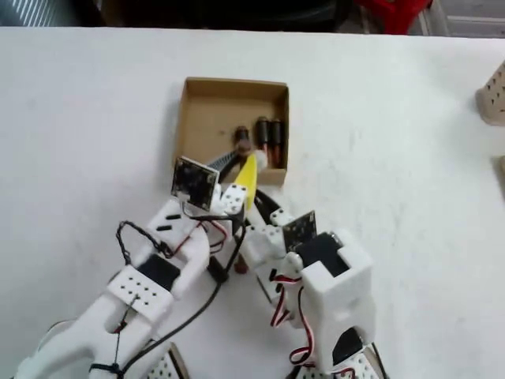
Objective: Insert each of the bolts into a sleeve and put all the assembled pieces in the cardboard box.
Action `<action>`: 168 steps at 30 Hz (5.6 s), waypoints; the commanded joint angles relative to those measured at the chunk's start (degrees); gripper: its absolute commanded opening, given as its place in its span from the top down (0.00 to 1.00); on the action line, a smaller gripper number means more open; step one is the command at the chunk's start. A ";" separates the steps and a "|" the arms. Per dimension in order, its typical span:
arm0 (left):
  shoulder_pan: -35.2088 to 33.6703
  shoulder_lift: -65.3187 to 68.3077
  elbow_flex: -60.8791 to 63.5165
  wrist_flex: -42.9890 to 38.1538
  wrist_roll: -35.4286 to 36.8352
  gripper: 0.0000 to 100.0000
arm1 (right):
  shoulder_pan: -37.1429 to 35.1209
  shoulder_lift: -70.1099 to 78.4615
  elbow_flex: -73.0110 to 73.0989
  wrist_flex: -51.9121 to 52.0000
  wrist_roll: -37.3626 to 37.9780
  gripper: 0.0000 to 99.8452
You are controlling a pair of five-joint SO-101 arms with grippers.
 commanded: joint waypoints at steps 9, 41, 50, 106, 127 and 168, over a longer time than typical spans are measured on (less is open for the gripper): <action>-0.66 0.48 -0.62 -2.64 -0.70 0.98 | -0.57 -0.22 -0.44 -1.36 0.79 0.98; -0.57 11.47 3.52 -12.31 -4.40 0.98 | -0.57 -0.22 0.00 -1.36 0.88 0.98; -1.89 5.49 8.79 -10.90 -4.31 0.98 | -0.48 -0.22 0.00 -1.36 0.88 0.98; -8.40 4.97 1.14 2.64 3.78 0.74 | -0.40 -0.31 0.09 -1.45 0.79 0.98; -12.62 4.97 -4.48 3.08 5.98 0.95 | -0.48 -0.31 0.09 -1.45 0.88 0.98; -30.37 -58.07 19.16 74.20 -10.64 0.98 | 5.32 -20.79 10.29 6.90 0.79 0.98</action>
